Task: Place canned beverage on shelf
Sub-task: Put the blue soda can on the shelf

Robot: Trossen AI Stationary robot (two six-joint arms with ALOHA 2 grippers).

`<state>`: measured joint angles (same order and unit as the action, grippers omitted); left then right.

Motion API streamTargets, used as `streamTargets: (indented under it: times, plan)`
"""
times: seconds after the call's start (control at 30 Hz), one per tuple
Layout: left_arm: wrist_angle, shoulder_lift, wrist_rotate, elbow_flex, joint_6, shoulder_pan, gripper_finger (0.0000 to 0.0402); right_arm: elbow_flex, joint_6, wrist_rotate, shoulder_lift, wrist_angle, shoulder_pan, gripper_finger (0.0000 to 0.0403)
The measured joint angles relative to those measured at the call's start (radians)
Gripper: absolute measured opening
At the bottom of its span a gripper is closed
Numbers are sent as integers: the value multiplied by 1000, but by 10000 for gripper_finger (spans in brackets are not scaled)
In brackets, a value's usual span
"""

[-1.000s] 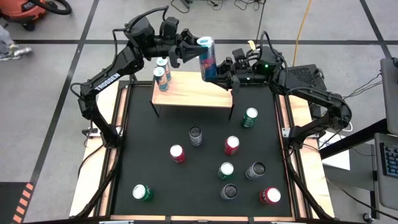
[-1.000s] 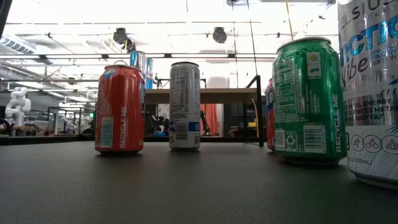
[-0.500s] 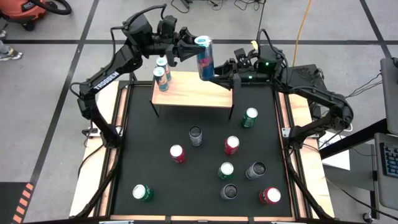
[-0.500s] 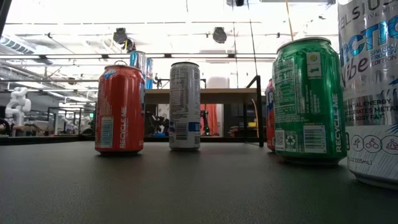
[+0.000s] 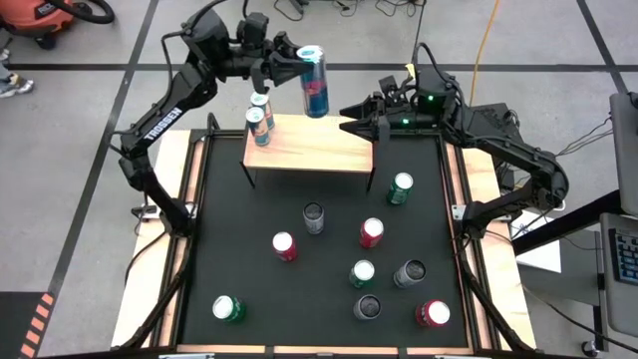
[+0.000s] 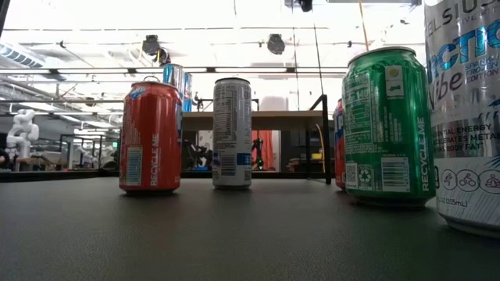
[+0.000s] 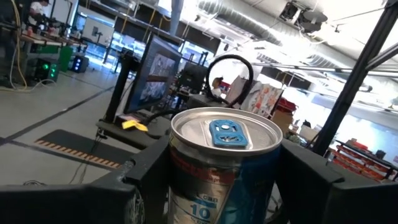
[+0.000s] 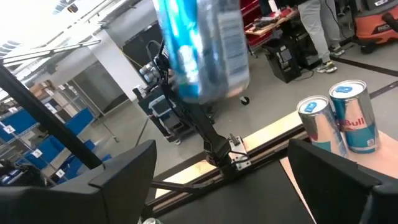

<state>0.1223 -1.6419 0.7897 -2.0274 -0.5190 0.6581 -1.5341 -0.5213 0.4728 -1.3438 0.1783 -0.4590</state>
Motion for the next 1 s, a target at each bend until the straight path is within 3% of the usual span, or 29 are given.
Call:
streamTargets:
  times: [0.27,0.63,1.0]
  plan:
    - [62,35,79,0,27,94,237,0,10,0,5,0,-5,341]
    - [563,124,104,10,369,132,237,0,9,0,6,2,-5,341]
    - [616,256,97,246,448,132,237,0,-20,1,6,2,-4,341]
